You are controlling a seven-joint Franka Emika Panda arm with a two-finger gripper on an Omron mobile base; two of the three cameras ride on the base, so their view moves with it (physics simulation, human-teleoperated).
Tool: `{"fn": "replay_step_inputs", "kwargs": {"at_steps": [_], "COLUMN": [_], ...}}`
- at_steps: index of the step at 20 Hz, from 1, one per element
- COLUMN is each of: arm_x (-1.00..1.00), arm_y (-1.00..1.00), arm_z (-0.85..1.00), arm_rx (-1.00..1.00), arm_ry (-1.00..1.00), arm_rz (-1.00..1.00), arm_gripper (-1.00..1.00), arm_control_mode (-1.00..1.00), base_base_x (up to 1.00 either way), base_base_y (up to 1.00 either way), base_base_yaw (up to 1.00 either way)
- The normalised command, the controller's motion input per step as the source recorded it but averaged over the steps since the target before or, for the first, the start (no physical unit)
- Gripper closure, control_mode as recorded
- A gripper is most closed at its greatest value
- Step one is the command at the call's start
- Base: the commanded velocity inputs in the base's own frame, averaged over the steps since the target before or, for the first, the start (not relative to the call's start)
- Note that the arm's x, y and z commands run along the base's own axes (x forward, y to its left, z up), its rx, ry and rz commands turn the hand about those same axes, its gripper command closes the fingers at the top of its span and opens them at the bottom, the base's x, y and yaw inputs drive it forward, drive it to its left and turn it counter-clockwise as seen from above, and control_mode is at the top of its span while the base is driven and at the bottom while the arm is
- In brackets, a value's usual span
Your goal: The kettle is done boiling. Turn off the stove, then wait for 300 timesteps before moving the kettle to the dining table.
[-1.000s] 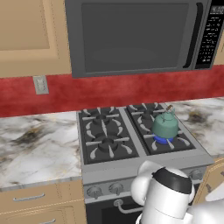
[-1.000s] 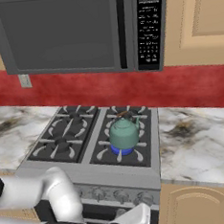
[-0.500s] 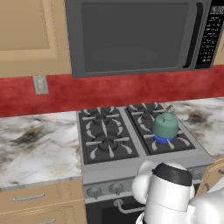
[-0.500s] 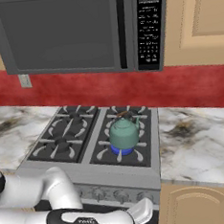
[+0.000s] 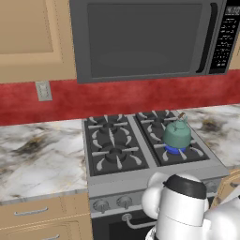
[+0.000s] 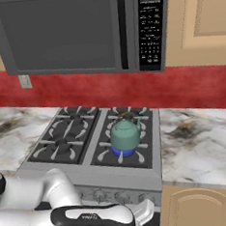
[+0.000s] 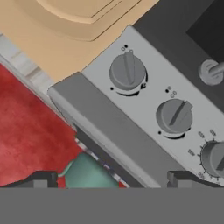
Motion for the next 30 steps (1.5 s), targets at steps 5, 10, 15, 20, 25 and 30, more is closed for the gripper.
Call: {"fn": "replay_step_inputs", "kwargs": {"at_steps": [5, 10, 15, 20, 25, 30], "arm_x": [0.09, 0.06, 0.1, 0.05, 0.0, 0.08], "arm_y": [0.0, -0.01, -0.03, -0.11, -0.13, -0.02], "arm_z": [-0.19, -0.15, -0.11, -0.06, -0.04, -0.06], "arm_rx": [0.0, 0.0, 0.0, 0.0, 0.0, 0.0], "arm_ry": [0.0, 0.0, 0.0, 0.0, 0.0, 0.0], "arm_rz": [-0.05, -0.05, -0.05, -0.06, -0.05, -0.03], "arm_gripper": [-1.0, -1.0, -1.0, -1.0, -1.0, -1.0], "arm_control_mode": [-1.0, -1.0, -1.0, -1.0, -1.0, -1.0], "base_base_x": [0.0, 0.0, 0.0, 0.0, 0.0, 0.0], "base_base_y": [0.0, 0.0, 0.0, 0.0, 0.0, 0.0], "base_base_yaw": [0.0, 0.0, 0.0, 0.0, 0.0, 0.0]}}
